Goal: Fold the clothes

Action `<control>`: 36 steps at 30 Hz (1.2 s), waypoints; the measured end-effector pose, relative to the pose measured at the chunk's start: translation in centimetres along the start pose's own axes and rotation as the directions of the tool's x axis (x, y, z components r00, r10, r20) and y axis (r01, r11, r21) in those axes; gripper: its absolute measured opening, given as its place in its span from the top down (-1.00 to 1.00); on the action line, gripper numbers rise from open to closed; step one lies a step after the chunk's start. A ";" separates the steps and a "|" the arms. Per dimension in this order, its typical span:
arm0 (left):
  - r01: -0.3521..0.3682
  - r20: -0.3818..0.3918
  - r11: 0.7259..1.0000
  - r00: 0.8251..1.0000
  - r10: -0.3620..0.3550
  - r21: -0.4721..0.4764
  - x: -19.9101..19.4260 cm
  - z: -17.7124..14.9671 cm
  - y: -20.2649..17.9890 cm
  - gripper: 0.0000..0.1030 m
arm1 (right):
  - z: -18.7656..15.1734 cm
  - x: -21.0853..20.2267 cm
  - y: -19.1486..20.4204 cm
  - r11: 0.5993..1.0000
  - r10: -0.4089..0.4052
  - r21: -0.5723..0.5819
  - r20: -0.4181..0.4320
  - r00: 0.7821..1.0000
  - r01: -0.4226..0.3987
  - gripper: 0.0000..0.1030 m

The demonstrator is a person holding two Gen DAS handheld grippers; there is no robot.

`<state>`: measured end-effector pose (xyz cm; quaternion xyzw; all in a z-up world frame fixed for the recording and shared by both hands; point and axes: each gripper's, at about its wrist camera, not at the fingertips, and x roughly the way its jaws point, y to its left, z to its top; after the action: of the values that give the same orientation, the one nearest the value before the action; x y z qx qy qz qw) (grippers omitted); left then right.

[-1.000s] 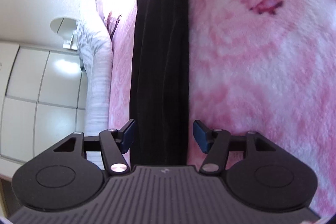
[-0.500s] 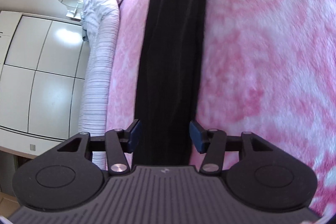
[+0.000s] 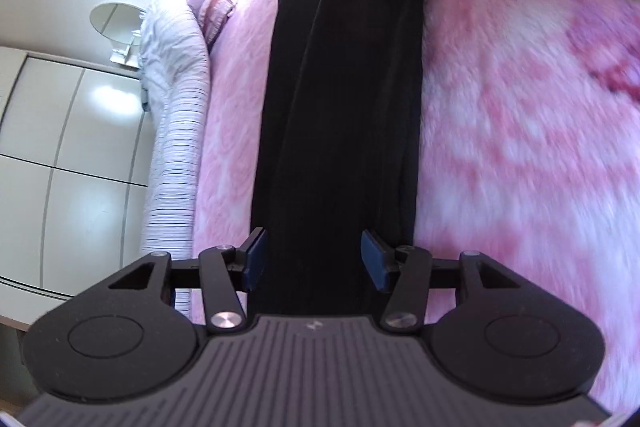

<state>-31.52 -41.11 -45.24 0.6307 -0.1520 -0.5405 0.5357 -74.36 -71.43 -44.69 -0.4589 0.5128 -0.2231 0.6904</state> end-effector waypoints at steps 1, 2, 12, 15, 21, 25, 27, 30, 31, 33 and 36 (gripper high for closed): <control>0.002 -0.002 1.000 1.000 -0.002 0.001 0.3 0.2 -0.1 0.06 | -0.5 0.5 -0.3 1.000 -0.009 -0.006 0.004 1.000 0.009 0.74; 0.004 -0.002 1.000 1.000 -0.004 0.006 0.5 0.3 0.0 0.06 | -1.0 1.0 -0.7 1.000 -0.018 -0.012 0.008 1.000 0.019 0.75; 0.025 -0.074 1.000 0.997 -0.025 0.003 -0.1 -1.8 0.2 0.09 | -1.8 1.2 0.7 0.994 -0.046 -0.098 -0.009 0.999 0.045 0.25; 0.013 -0.119 1.000 0.993 -0.015 -0.020 -1.5 -3.9 0.1 0.09 | -1.2 -0.3 0.9 0.999 -0.030 -0.040 -0.092 0.995 0.026 0.20; -0.057 -0.223 0.994 0.974 0.035 -0.095 -5.8 -8.8 -0.1 -0.05 | 4.1 -7.6 0.3 0.991 -0.005 0.131 -0.030 1.000 0.009 0.17; -0.097 -0.293 0.987 0.955 0.055 -0.130 -9.1 -13.1 -1.1 -0.06 | 12.8 -13.1 1.0 0.974 0.043 0.214 0.151 0.988 -0.075 0.05; -0.117 -0.326 0.982 0.943 0.063 -0.149 -10.7 -15.3 -1.6 -0.07 | 18.2 -16.2 1.8 0.962 0.070 0.238 0.253 0.965 -0.132 -0.02; -0.148 -0.369 0.972 0.927 0.072 -0.182 -12.6 -18.7 -2.2 -0.08 | 27.3 -19.6 3.7 0.945 0.119 0.229 0.420 0.900 -0.232 -0.14; -0.157 -0.381 0.969 0.922 0.073 -0.193 -13.1 -19.8 -2.3 -0.09 | 30.4 -20.3 4.2 0.945 0.129 0.209 0.470 0.873 -0.253 -0.16; -0.172 -0.401 0.964 0.913 0.077 -0.205 -13.8 -21.7 -2.5 -0.10 | 36.5 -21.6 5.3 0.944 0.154 0.160 0.557 0.816 -0.287 -0.16; -0.195 -0.412 0.957 0.907 0.093 -0.213 -14.3 -24.2 -2.4 -0.11 | 45.3 -23.4 7.2 0.947 0.190 0.076 0.653 0.734 -0.312 -0.16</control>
<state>-17.28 -16.73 -43.69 0.6418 -0.0174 -0.3747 0.6689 -42.97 -31.41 -36.73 -0.3688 0.2831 -0.0042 0.8853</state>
